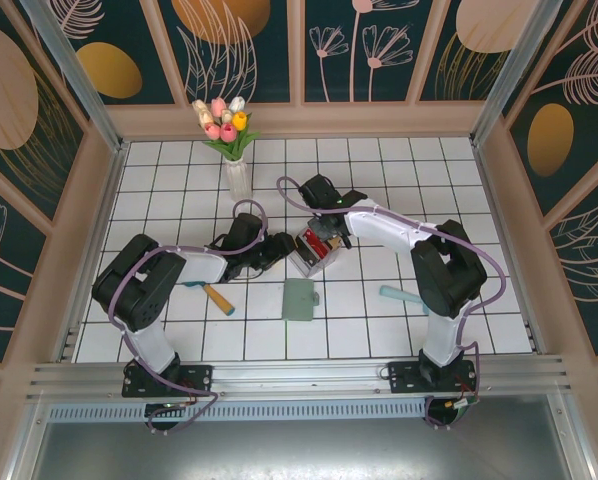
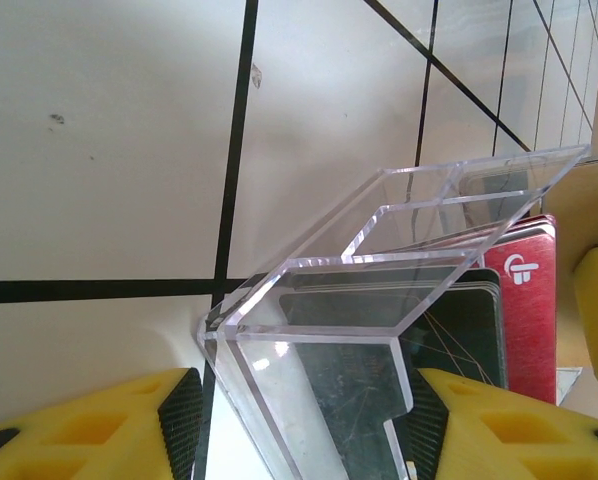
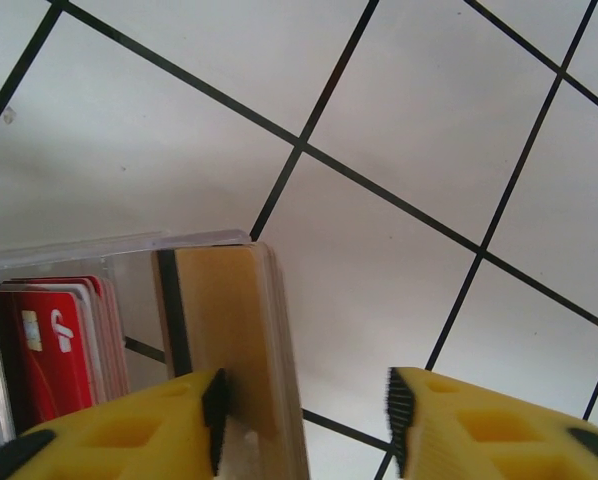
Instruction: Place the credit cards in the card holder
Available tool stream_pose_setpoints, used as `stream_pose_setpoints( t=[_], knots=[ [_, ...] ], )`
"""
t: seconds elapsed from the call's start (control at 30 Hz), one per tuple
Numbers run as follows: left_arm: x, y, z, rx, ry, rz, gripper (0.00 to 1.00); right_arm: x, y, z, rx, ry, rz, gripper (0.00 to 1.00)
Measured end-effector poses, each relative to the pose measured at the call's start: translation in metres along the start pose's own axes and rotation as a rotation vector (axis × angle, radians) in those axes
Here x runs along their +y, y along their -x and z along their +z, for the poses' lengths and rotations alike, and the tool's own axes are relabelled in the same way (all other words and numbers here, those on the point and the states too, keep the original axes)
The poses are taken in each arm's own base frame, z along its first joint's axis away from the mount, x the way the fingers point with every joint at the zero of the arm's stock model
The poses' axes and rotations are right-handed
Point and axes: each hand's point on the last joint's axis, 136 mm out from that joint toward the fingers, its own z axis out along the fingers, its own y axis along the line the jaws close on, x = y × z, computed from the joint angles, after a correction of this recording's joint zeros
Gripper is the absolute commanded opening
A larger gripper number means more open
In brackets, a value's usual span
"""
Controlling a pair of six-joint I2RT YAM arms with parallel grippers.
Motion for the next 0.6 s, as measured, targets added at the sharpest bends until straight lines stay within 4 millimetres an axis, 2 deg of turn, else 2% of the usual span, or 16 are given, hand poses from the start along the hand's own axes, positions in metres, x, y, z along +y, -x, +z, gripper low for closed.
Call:
stream_pose_setpoints(
  t=[0.27, 0.5, 0.57, 0.6],
  knots=[
    [-0.0001, 0.0, 0.0001, 0.0, -0.001, 0.0, 0.58, -0.0003, 0.0036, -0.0044, -0.001, 0.001, -0.002, 0.36],
    [-0.0002, 0.0001, 0.0002, 0.0, -0.001, 0.0, 0.58, -0.002, 0.0078, -0.0078, -0.007, -0.003, -0.012, 0.21],
    [-0.0001, 0.0001, 0.0003, 0.0, -0.001, 0.0, 0.58, -0.0015, 0.0089, -0.0091, -0.008, 0.003, -0.011, 0.2],
    [-0.0001, 0.0, 0.0003, 0.0, -0.001, 0.0, 0.58, -0.001, 0.0094, -0.01, -0.01, 0.005, -0.011, 0.15]
  ],
)
